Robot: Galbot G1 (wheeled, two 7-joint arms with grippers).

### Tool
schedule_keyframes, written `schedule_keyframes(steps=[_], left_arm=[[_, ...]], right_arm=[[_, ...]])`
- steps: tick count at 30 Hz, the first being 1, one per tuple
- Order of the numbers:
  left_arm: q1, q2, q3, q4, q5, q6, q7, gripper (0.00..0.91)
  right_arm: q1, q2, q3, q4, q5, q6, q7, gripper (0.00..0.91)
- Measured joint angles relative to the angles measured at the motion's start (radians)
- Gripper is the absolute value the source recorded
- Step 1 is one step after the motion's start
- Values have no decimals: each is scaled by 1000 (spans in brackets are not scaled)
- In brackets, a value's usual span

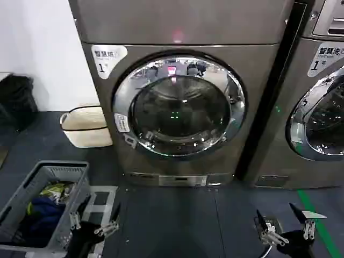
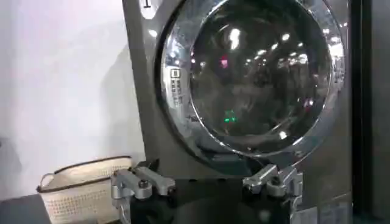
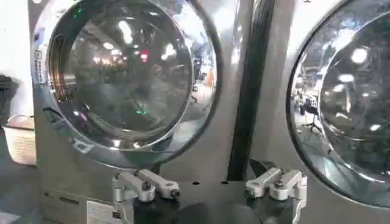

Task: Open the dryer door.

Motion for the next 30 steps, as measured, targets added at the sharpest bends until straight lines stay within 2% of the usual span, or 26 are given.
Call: schedule_keyframes(steps=[13, 25, 30], left_arm=[[5, -3, 4, -11, 7, 0, 2, 907], [6, -9, 5, -15, 19, 0, 4, 907], [4, -9, 6, -15, 20, 0, 5, 907]], right_arm=[[192, -140, -79, -50, 33, -90, 20, 907], [387, -323, -164, -164, 172, -104, 22, 907], [484, -403, -221, -226, 199, -95, 21, 907]])
